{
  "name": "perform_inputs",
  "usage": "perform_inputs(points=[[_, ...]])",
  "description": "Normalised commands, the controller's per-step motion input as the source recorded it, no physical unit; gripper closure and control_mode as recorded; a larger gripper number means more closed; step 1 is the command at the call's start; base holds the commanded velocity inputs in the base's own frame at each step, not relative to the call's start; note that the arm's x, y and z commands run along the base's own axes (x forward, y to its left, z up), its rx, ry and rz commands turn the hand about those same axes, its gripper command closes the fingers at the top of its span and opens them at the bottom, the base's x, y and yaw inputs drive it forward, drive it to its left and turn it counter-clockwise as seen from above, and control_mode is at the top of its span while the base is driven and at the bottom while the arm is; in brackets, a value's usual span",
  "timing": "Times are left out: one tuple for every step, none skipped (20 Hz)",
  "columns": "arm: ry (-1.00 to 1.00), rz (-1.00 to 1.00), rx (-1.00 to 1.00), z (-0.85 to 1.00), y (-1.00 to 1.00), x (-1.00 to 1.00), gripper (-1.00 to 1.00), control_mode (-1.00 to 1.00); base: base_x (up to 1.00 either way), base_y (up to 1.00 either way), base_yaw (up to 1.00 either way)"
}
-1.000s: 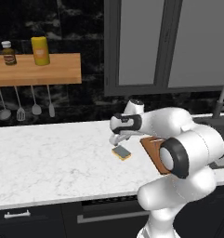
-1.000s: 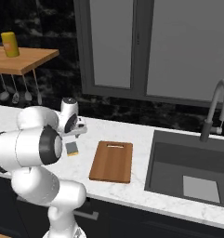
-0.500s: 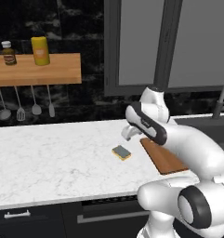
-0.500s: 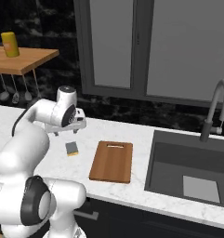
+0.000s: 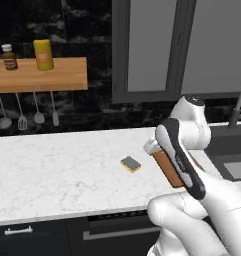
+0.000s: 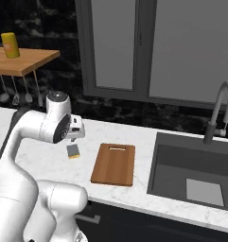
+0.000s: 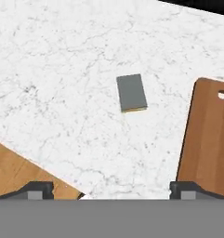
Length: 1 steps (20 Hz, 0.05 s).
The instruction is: Pick up the sponge from the counter and clean the cutting board by briefly scrubbing or pressing down on the cutting board. Once finished, release the sponge.
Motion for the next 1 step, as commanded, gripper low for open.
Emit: perform_inputs(points=[[-0.13,-0.25,0.11,0.16,-0.14,-1.00,-1.00,-1.00,0.00,0.00,0.00]])
